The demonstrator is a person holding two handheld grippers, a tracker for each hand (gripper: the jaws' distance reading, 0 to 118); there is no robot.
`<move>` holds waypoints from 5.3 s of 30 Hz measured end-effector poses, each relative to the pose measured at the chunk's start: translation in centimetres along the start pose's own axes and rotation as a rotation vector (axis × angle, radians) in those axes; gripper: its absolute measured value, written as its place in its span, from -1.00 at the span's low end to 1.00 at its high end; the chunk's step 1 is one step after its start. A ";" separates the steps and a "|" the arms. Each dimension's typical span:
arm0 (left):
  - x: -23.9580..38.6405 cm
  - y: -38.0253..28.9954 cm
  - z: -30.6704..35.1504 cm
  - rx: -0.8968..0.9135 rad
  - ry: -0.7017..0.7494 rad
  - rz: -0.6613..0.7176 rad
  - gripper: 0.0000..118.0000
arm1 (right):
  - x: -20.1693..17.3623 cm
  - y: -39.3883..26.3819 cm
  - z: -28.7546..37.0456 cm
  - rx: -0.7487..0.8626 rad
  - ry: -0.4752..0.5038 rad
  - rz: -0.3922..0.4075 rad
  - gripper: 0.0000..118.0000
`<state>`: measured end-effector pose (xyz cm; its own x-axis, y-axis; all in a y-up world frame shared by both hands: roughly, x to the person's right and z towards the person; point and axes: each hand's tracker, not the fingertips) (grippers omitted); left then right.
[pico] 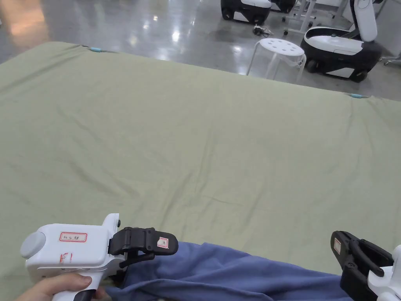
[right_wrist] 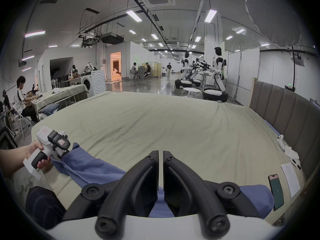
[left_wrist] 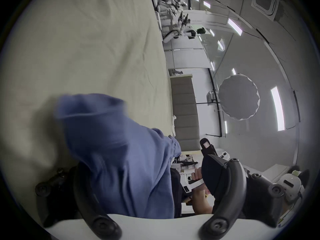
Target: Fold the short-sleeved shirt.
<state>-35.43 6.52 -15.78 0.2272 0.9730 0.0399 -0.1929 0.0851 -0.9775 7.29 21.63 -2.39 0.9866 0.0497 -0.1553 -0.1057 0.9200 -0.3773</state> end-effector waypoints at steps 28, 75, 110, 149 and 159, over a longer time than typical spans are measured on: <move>18.6 -5.8 -9.0 0.308 0.715 -0.262 -0.89 | 4.3 -0.2 7.4 0.203 0.063 -0.119 -0.89; 19.8 -15.6 -16.2 0.327 0.794 -0.808 -0.90 | 7.2 -3.4 8.6 0.112 -0.006 -0.115 -0.89; 0.5 2.3 -9.8 -0.133 -0.024 0.058 0.51 | 2.3 -2.4 2.8 -0.026 0.037 -0.119 -0.89; 16.1 -7.7 -22.2 0.113 0.935 -0.481 -0.66 | 5.9 -3.3 9.0 0.101 0.086 -0.156 -0.89; 19.6 -8.2 -12.7 0.368 0.673 -0.420 0.39 | 6.0 -4.0 7.6 0.050 0.100 -0.183 -0.89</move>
<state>-17.26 22.22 -9.59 0.8417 0.5221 0.1376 -0.2363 0.5853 -0.7756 14.53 21.21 5.17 0.9712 -0.1563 -0.1797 0.0824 0.9285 -0.3621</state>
